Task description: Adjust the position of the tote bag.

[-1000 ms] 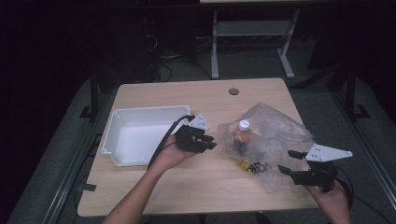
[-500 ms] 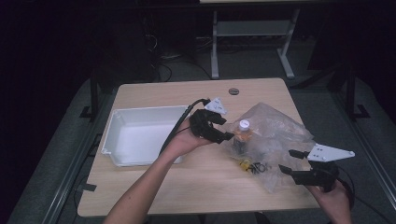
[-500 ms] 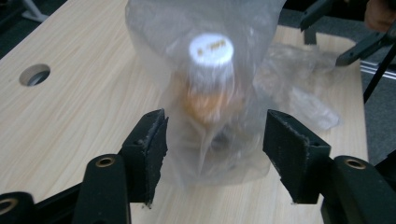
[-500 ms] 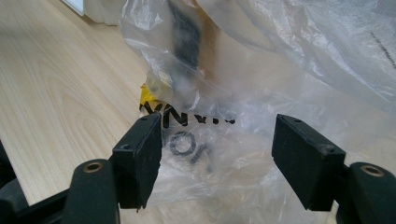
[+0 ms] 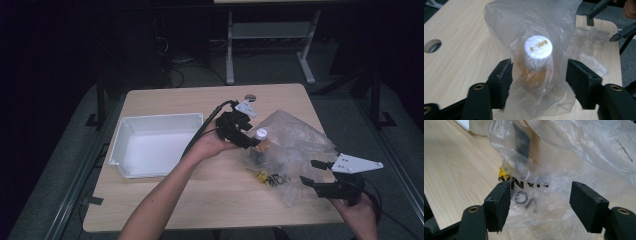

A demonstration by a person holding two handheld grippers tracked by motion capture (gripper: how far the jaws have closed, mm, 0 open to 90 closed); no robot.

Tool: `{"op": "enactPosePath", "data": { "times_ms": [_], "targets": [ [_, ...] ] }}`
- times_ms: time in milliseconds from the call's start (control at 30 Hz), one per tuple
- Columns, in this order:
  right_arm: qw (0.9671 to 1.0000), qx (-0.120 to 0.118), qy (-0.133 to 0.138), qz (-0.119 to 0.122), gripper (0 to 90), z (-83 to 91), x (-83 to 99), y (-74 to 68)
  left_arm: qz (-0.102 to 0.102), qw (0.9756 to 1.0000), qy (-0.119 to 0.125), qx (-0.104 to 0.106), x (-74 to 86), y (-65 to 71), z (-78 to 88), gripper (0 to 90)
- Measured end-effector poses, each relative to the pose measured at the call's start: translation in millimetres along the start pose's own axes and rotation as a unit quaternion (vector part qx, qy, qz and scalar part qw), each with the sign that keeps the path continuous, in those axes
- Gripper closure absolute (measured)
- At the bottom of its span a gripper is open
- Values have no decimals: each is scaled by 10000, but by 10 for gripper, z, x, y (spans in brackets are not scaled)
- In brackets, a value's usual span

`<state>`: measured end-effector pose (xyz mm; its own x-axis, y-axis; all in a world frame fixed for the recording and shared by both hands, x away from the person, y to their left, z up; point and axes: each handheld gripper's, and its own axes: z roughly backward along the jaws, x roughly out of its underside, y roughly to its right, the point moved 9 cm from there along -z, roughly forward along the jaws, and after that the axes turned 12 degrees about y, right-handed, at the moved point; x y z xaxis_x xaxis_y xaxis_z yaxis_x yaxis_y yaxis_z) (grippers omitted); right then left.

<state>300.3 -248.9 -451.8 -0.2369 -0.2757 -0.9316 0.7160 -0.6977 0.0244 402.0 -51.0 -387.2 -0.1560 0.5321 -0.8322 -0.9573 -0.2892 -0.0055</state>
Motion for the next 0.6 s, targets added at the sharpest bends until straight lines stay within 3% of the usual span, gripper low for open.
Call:
{"op": "enactPosePath", "data": {
  "times_ms": [133,367,600],
  "targets": [
    [10000,4,23,-2,322,3,-5,1,47,10000,-19,24,22,2,-26,536],
    [10000,-1,23,-4,323,1,-6,-1,-103,9999,-58,60,31,11,-7,745],
    [10000,-13,10,-5,323,-3,-3,-5,-218,9997,-132,62,79,15,16,858]
  ]
}}
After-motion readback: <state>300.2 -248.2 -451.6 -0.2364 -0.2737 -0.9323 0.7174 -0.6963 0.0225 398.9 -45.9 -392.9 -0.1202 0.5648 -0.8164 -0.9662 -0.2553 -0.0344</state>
